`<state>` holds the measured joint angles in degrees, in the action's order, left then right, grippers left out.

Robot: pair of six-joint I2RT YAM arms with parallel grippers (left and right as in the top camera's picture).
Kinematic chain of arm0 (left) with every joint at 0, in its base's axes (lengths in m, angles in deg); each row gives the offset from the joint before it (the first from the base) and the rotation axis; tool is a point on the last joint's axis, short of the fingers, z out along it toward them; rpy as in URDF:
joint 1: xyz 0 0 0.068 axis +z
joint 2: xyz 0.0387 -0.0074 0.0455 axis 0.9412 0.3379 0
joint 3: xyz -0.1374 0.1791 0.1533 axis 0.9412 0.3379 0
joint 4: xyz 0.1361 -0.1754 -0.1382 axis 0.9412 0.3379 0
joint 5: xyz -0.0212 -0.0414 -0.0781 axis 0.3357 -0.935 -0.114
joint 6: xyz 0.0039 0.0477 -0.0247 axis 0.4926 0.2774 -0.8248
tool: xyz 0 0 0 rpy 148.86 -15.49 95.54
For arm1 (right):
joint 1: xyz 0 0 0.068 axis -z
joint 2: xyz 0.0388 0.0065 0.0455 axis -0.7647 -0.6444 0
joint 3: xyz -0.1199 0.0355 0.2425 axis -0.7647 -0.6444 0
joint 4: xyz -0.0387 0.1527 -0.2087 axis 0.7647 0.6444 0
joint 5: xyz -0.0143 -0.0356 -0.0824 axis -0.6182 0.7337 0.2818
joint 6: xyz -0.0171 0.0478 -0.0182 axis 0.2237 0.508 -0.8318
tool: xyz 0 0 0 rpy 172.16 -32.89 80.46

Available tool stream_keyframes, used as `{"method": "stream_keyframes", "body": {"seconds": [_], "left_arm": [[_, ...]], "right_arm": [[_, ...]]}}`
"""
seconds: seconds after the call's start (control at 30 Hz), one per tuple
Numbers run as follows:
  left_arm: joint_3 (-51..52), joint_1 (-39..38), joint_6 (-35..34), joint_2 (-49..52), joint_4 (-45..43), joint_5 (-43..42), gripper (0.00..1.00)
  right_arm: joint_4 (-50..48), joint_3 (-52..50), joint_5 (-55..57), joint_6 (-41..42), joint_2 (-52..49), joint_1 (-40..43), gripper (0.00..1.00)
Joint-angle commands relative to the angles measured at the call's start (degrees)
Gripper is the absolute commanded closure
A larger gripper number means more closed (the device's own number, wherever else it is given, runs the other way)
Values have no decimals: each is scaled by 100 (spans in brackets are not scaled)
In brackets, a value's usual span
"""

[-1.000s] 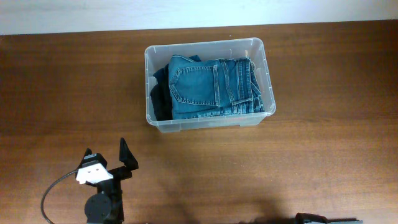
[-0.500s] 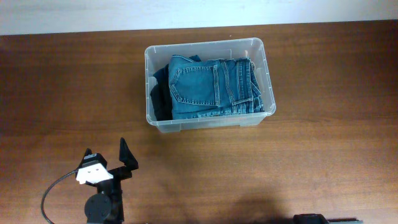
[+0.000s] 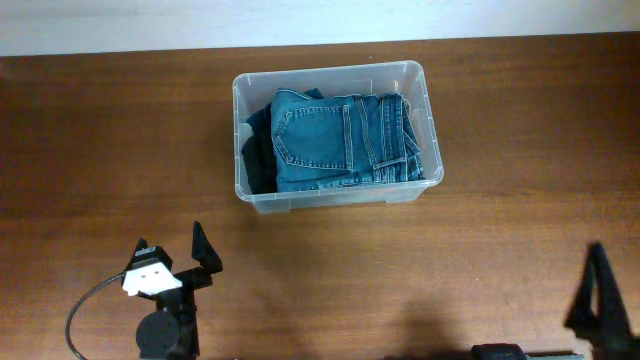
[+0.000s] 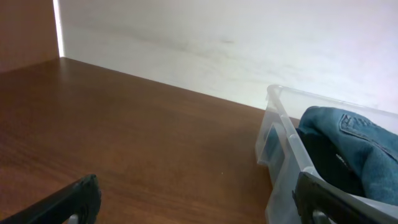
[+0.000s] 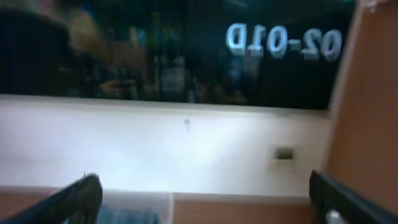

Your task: Pack container

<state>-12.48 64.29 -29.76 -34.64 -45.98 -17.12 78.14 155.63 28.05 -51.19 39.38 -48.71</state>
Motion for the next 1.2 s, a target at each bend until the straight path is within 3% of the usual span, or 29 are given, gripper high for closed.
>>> {"method": "stream_keyframes", "body": {"seconds": [0.0, 0.23, 0.33, 0.73, 1.17], "left_arm": [[42, 28, 70, -50, -13, 2, 1], [42, 28, 70, -50, -11, 0, 1], [42, 28, 72, -50, -13, 0, 1], [42, 28, 70, -50, -11, 0, 0], [42, 28, 70, -50, -13, 0, 1]], "right_arm": [[-1023, -1281, -828, 4, 527, -48, 1], [-3390, -3403, -1292, 4, 1198, -46, 2], [-3945, -4004, -1274, 7, 1384, -46, 2], [-5425, -6384, -1255, 7, 2308, -48, 2], [-5919, -7486, -1139, 7, 2710, -46, 2]]}}
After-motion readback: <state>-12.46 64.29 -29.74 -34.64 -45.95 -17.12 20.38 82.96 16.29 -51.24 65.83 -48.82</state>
